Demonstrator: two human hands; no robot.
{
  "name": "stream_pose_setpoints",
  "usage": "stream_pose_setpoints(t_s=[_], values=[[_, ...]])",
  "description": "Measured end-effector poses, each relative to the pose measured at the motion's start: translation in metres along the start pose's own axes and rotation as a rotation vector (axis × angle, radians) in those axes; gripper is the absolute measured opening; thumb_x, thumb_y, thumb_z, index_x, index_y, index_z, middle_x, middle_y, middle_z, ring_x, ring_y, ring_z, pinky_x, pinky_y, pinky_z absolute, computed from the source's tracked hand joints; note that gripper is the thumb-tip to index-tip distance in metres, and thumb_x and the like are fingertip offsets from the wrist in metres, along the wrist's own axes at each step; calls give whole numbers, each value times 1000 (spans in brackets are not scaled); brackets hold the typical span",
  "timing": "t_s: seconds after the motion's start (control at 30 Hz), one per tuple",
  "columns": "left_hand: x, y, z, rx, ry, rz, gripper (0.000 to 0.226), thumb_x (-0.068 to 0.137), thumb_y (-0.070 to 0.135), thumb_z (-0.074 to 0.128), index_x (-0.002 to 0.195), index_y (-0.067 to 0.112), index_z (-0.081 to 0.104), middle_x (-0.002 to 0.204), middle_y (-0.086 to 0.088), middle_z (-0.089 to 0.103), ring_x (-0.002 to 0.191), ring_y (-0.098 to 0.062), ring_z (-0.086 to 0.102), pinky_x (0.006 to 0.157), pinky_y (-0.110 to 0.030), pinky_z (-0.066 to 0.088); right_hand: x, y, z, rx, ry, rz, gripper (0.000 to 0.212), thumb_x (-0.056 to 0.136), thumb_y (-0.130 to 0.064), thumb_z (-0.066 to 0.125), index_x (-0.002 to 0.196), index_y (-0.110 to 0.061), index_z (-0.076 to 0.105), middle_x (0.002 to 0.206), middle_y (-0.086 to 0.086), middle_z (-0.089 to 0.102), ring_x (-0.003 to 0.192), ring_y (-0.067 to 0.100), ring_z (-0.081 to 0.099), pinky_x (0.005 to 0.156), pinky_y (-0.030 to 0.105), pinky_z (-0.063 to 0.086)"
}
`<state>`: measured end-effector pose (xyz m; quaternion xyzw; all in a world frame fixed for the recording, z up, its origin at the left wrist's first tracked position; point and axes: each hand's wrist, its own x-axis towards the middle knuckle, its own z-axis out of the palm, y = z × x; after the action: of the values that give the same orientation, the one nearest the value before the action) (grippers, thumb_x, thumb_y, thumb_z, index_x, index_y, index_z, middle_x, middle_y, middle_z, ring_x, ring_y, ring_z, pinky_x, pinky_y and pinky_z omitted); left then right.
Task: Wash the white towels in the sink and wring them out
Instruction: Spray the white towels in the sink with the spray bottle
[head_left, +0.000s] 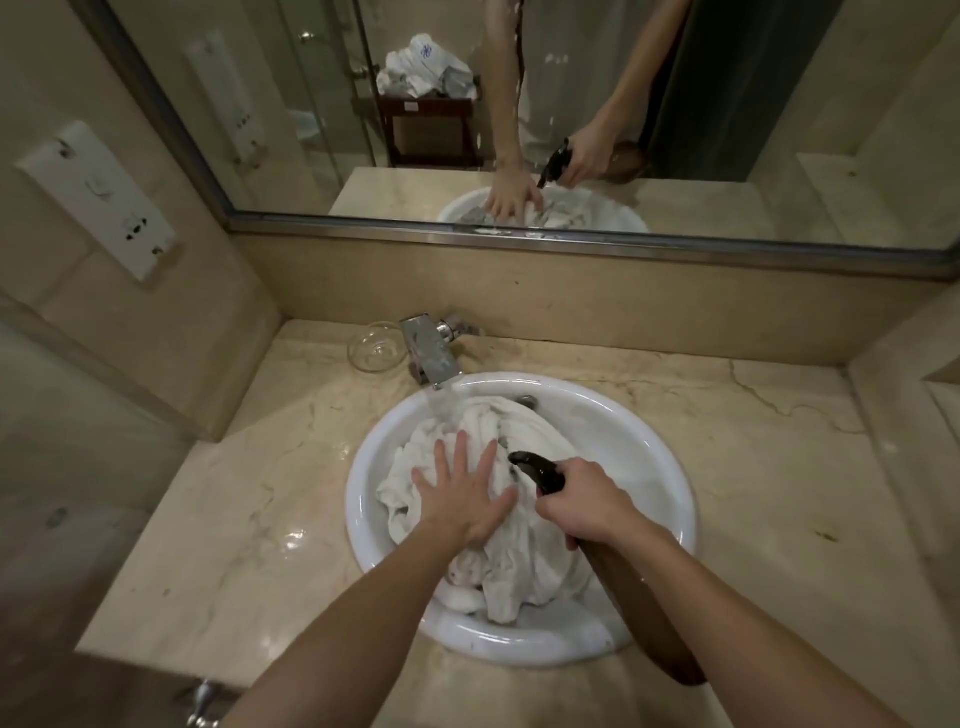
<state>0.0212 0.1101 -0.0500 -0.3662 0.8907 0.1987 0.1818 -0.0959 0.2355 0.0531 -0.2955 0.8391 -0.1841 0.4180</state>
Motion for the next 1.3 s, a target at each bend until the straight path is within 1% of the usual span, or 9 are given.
stream_pose_setpoints(t_s=[0.17,0.33,0.47,0.57,0.8,1.0,1.07,1.17,1.3], values=[[9,-3,15,48,-18,9,90,72,86,1,150,48,-19,156,-2,-40,145,-31,-34,113,-71,2,10,-8,5,18,-112,-5,9,79,-19,62,82,-27,58,79,-1,68,52,23,71,69,36,58],[14,-13,19,39,-16,54,84,83,84,17,148,48,-23,154,-1,-43,143,-29,-38,115,-69,3,18,-9,6,44,-36,-11,6,79,-21,63,77,-25,58,73,-1,67,45,18,66,59,29,53],[16,-13,19,10,-17,64,87,82,85,20,148,49,-23,154,0,-43,143,-29,-38,115,-69,1,25,11,-11,227,72,-30,18,66,-25,59,81,-24,69,83,-4,71,49,26,69,69,48,61],[18,-7,17,12,-42,61,88,82,86,21,148,49,-24,153,-2,-45,142,-32,-38,113,-72,-1,27,24,-31,312,135,-101,23,68,-12,62,87,-21,72,96,-1,72,52,30,67,61,53,60],[22,0,13,21,-52,21,91,78,90,20,147,51,-26,154,-3,-44,142,-34,-37,110,-74,-1,22,45,-93,488,467,-158,35,81,8,59,101,-19,69,109,2,70,46,22,63,53,25,50],[31,17,14,40,-45,-54,95,70,96,17,145,56,-25,152,-7,-46,144,-37,-34,110,-75,3,35,62,-135,622,842,-119,36,85,2,59,114,-19,66,74,8,62,55,-4,61,59,17,46],[34,24,14,43,-48,-70,96,68,97,17,144,57,-24,151,-8,-47,144,-38,-34,110,-75,4,46,71,-142,620,897,-173,40,89,-6,61,124,-25,63,79,8,66,66,1,63,63,11,46],[38,31,15,58,-43,-91,98,65,98,17,144,57,-24,150,-9,-48,143,-40,-33,109,-76,5,64,84,-151,618,935,-215,38,93,-22,65,130,-28,60,96,2,66,89,15,64,80,18,46],[44,36,20,71,-27,-101,100,64,99,16,145,56,-24,149,-10,-50,143,-41,-34,108,-76,5,76,89,-155,633,982,-251,40,96,-27,65,135,-20,58,112,-9,59,97,-2,52,77,-6,32]])
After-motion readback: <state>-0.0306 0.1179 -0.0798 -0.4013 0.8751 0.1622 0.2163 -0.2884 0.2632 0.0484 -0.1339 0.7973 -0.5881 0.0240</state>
